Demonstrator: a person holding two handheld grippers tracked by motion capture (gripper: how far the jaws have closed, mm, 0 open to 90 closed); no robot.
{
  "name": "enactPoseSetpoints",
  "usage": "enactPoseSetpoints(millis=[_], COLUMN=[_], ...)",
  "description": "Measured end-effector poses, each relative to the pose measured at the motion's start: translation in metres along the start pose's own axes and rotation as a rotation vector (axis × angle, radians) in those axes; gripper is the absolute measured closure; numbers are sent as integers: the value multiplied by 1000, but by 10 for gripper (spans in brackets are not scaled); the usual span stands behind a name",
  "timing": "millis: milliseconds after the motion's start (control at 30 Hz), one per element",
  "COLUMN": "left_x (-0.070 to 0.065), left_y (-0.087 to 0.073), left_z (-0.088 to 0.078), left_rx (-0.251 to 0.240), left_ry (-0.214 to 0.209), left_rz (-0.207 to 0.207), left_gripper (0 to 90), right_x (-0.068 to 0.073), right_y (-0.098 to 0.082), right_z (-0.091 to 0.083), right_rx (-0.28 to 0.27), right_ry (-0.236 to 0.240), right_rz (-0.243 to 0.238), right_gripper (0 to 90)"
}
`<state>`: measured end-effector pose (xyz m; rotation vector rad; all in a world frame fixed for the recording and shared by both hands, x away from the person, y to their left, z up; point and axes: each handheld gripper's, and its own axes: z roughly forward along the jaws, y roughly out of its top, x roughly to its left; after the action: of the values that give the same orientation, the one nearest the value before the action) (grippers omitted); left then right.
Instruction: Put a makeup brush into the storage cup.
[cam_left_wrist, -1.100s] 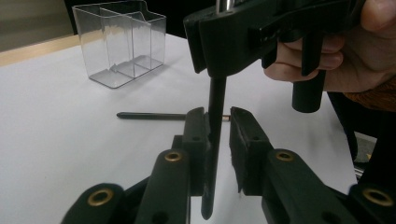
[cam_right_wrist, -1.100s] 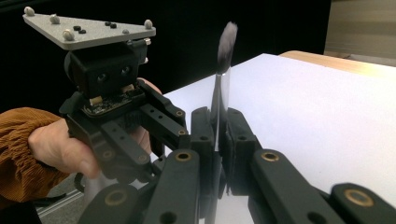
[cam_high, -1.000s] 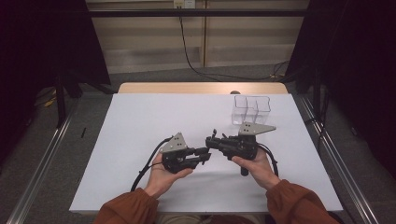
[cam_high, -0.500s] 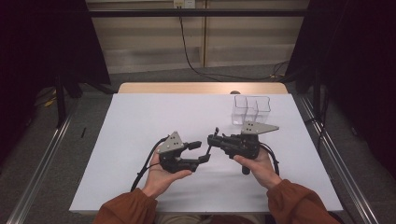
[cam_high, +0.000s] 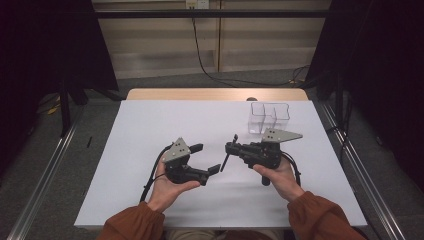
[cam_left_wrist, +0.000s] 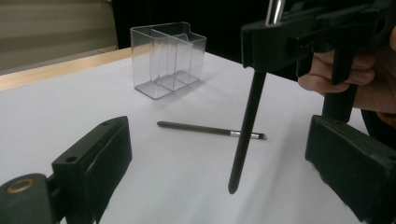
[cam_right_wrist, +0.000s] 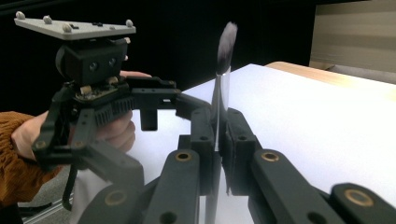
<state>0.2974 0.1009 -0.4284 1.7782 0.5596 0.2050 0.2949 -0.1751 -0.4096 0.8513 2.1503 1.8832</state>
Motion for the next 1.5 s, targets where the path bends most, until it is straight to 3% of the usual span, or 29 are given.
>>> enactPoseSetpoints(millis=[133, 200, 467, 533, 700, 867, 933, 1000, 1333, 1500], left_x=[-1, -3, 0, 2, 10, 12, 13, 16, 27, 31], left_y=[0, 0, -1, -5, -13, -13, -13, -14, -16, -23], left_z=[-4, -5, -17, -23, -35, -45, -49, -54, -80, -92], left_rx=[14, 26, 32, 6, 17, -1, -9, -14, -54, -41], left_ry=[-5, 14, 53, 73, 124, 145, 176, 177, 262, 277], left_rz=[24, 36, 36, 27, 14, -2, -5, -12, -22, -26], left_gripper=[55, 50, 37, 37, 37, 36, 24, 24, 24, 24], right_x=[-1, -1, -3, -4, -7, -9, -11, -12, -22, -26], right_y=[0, 1, 2, 2, 4, 8, 9, 12, 19, 21], right_z=[-2, -3, -9, -11, -14, -17, -18, -21, -36, -37], right_rx=[1, 0, -5, -8, -17, -16, -19, -14, -45, -47], right_ry=[-7, -12, -30, -33, -48, -56, -61, -70, -122, -140], right_rz=[-5, -9, -14, -15, -15, -26, -27, -35, -34, -36], right_gripper=[841, 840, 841, 840, 840, 840, 840, 840, 840, 840])
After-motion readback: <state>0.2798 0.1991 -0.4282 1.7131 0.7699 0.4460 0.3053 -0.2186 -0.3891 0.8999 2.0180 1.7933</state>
